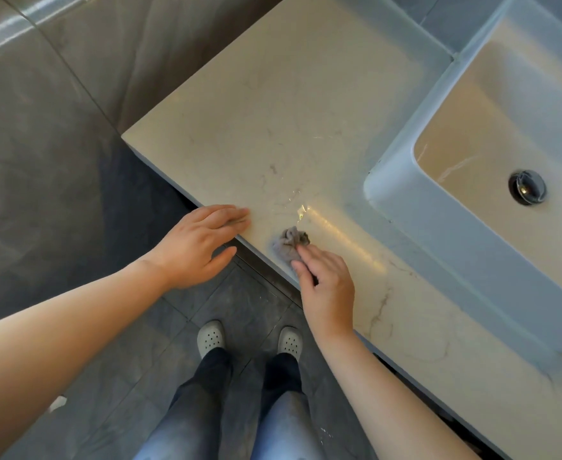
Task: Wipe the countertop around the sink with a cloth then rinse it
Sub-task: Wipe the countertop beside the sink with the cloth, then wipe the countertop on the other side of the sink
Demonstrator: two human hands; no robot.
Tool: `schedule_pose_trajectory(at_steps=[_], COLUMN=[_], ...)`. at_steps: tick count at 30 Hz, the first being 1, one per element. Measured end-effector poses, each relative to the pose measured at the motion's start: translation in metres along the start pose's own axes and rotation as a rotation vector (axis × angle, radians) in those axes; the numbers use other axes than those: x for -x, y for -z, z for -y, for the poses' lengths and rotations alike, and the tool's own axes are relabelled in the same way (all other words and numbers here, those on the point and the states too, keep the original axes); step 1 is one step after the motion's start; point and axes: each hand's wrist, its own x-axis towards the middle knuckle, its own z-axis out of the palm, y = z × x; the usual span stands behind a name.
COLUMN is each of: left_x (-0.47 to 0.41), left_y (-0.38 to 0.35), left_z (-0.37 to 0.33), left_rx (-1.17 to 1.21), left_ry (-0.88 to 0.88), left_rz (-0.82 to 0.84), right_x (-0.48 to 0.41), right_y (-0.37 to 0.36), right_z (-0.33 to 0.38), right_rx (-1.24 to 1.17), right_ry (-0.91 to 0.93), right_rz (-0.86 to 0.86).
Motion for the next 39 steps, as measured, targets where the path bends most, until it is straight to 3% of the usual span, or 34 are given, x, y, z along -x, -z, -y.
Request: schedule_pose_trajectory(at_steps=[3,6,11,19,30,39], left_x=[0.006,0.017,0.037,0.019,-0.124,-0.241], left_y=[0.006,0.013,0.043,0.093,0.174,0.177], left_z=[0.004,0.001,-0.006,0.011,0.062,0.115], left_rx=[0.007,0.061,0.294,0.435,0.247,0.173], left_ry=[-0.036,0.005,0.209,0.341,0.417,0.522], left_rz=[0.051,0.002,-0.189,-0.134,-0.128,-0.093], right_x=[0.013,0.016,-0.009,-0.095,-0.253,-0.378], right_y=[0.006,0.018,0.045,0.077,0.077,0.061], right_z=[0.011,0.025,0.053,0.076,0.058,0.033], right_rx=[-0.061,-0.260,-0.370,-0.327,-0.410,-0.362], right_ry=[-0.016,-0.210,-0.400,-0.348,-0.321,-0.323], right_rz=[0.116,0.232,0.058,-0.044,-0.120,-0.125])
